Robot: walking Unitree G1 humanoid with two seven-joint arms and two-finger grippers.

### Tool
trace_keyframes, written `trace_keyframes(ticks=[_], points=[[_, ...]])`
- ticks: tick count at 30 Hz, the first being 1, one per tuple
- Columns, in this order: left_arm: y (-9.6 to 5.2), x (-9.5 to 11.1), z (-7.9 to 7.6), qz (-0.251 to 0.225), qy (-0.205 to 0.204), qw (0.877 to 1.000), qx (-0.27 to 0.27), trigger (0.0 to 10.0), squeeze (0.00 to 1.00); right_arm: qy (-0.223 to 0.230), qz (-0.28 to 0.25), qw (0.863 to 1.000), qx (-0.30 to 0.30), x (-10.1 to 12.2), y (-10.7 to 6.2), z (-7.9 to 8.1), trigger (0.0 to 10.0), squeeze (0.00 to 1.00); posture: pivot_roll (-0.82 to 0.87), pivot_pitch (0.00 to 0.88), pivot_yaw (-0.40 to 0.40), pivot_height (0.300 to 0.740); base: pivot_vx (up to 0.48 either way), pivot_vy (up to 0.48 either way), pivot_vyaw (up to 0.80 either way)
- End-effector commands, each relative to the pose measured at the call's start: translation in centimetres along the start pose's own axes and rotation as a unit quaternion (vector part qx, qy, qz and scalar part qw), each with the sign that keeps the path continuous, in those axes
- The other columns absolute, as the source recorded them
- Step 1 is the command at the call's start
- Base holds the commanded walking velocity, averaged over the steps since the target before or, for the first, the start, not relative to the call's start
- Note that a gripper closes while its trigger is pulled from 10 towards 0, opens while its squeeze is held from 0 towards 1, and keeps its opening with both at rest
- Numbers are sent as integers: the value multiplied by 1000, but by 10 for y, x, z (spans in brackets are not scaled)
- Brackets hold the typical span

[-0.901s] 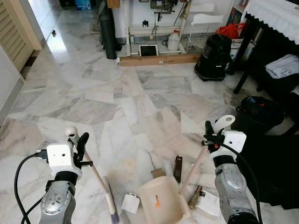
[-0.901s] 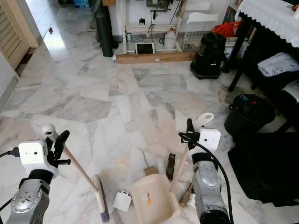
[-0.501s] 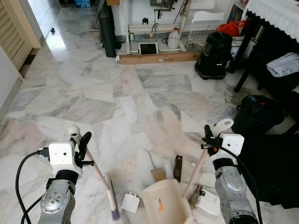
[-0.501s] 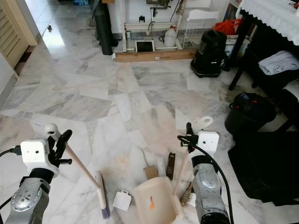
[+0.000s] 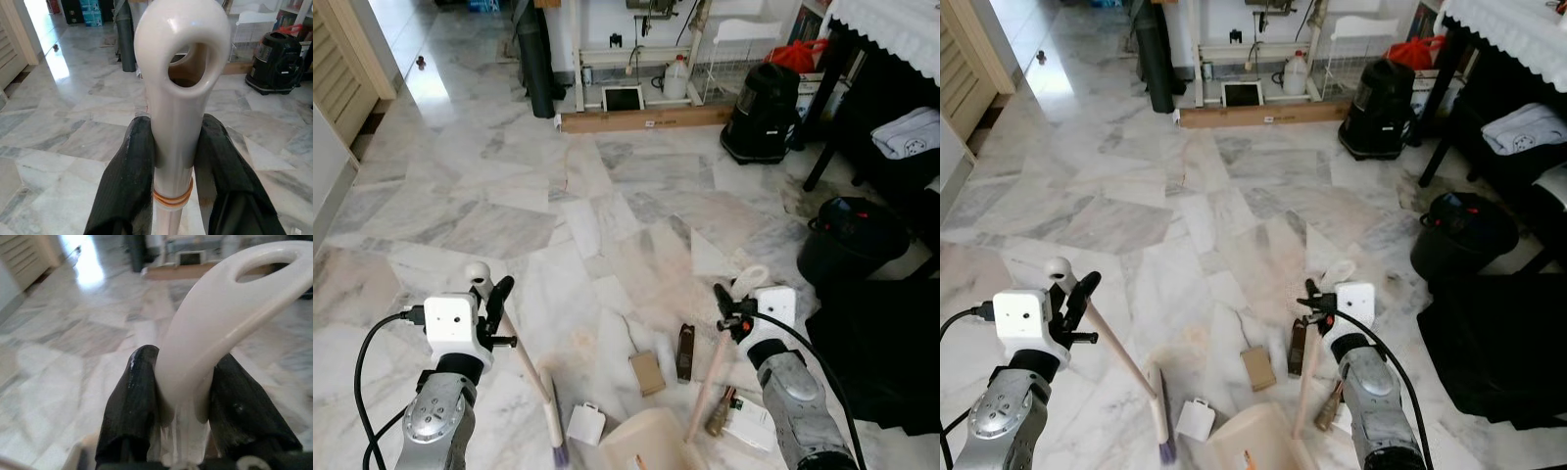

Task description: Sweep floor

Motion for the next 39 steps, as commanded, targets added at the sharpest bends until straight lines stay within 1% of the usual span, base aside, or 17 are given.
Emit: trace_keyframes(ticks=[1,5,8,10,11,12,14,19,24,26,27,31,32,33,36,37,39], points=[[2,2,0,-3,1,1000,-4,10000,0,1,7,999,32,0,-1,7,10000,0,1,118,-6,740,0,0,0],[2,1,-1,-2,1,1000,-7,10000,0,-11,25,996,86,-3,-5,18,10000,0,1,119,-8,740,0,0,0],[1,1,-1,-2,1,1000,-7,10000,0,-12,32,994,105,-5,-7,21,10000,0,1,119,-8,740,0,0,0],[2,0,-1,-1,1,1000,-9,10000,0,-22,50,988,147,-10,-12,30,10000,0,2,121,-9,740,0,0,0],[2,0,-1,-1,1,1000,-9,10000,0,-22,50,988,147,-10,-12,30,10000,0,2,121,-9,740,0,0,0],[2,0,-1,-1,1,1000,-10,10000,0,-28,60,983,171,-13,-16,35,10000,0,1,121,-8,740,0,0,0],[2,0,-2,0,0,1000,-12,10000,0,-37,72,978,192,-17,-20,38,10000,0,1,121,-8,740,0,0,0],[3,0,-2,1,-1,1000,-15,10000,0,-37,85,971,221,-21,-27,41,10000,0,1,120,-8,740,0,0,0],[3,0,-3,1,-2,1000,-17,10000,0,-56,99,962,247,-24,-33,42,10000,0,0,119,-6,740,0,0,0],[4,0,-4,1,-3,1000,-19,10000,0,-59,104,952,283,-25,-40,49,10000,0,0,119,-6,740,0,0,0],[4,0,-4,1,-3,1000,-19,10000,0,-59,104,952,283,-25,-40,49,10000,0,0,119,-6,740,0,0,0],[4,0,-4,0,-4,1000,-21,10000,0,-68,118,934,329,-29,-51,59,10000,0,0,119,-6,740,0,0,0],[4,0,-5,1,-4,1000,-22,10000,0,-68,126,925,353,-31,-57,63,10000,0,0,119,-6,740,0,0,0],[4,0,-5,1,-4,1000,-22,10000,0,-68,126,925,353,-31,-57,63,10000,0,0,119,-6,740,0,0,0],[4,-1,-5,2,-5,1000,-22,10000,0,-71,141,913,377,-35,-65,65,10000,0,1,120,-6,740,0,0,0],[4,-1,-5,2,-5,1000,-22,10000,0,-71,147,906,391,-37,-69,66,10000,0,1,120,-7,740,0,0,0],[4,-1,-5,2,-5,1000,-23,10000,0,-72,152,900,402,-38,-72,68,10000,0,1,120,-7,740,0,0,0]])
Point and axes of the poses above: a point about 5 cm out from each wrist's last joint towards the gripper, its own y axis pointing out of the wrist towards the gripper, its own x axis along the axis of the wrist's last joint, z = x × y, the point moved 6 cm from there along y, pointing out of the wrist towards the gripper, and after that the axes turned 3 degrees about y, right-handed, at the moved point
